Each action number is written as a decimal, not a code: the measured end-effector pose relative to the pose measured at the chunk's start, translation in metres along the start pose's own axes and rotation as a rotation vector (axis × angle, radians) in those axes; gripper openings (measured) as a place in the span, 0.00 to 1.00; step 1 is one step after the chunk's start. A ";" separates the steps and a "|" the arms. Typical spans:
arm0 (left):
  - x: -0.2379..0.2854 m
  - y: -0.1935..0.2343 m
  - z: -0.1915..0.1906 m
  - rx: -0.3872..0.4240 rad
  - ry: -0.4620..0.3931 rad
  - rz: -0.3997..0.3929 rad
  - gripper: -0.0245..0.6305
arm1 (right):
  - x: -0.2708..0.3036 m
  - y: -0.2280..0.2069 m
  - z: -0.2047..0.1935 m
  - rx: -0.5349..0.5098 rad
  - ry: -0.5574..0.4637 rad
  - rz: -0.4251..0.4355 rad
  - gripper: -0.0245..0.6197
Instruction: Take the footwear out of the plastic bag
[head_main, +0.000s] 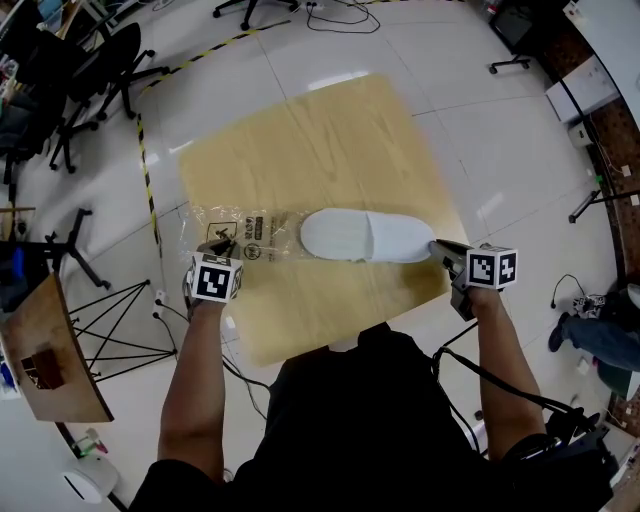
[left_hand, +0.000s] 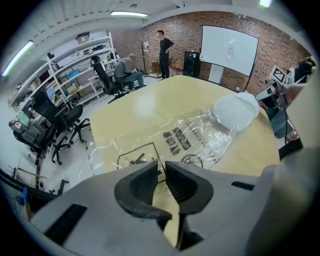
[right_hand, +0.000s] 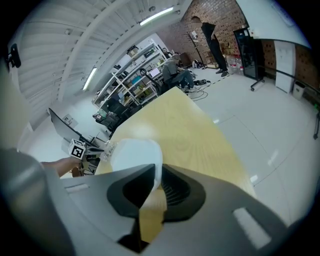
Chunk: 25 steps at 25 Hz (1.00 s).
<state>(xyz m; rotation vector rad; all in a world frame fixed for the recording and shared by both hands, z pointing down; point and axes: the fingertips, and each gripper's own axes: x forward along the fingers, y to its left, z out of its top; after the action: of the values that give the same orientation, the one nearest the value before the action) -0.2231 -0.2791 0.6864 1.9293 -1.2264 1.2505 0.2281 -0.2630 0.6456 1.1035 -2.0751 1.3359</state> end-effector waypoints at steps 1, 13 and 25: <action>-0.001 0.005 -0.002 -0.006 0.003 0.015 0.11 | -0.002 0.000 -0.002 -0.003 0.004 -0.002 0.11; -0.009 0.067 0.003 -0.263 -0.056 0.110 0.09 | -0.018 -0.008 -0.018 -0.049 0.065 -0.024 0.11; 0.020 0.012 0.100 -0.353 -0.184 -0.047 0.08 | 0.004 0.036 -0.020 -0.059 0.061 0.053 0.11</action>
<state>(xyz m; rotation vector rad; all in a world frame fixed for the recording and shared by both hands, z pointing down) -0.1888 -0.3726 0.6603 1.8263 -1.3791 0.7822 0.1952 -0.2391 0.6374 0.9772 -2.0987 1.3072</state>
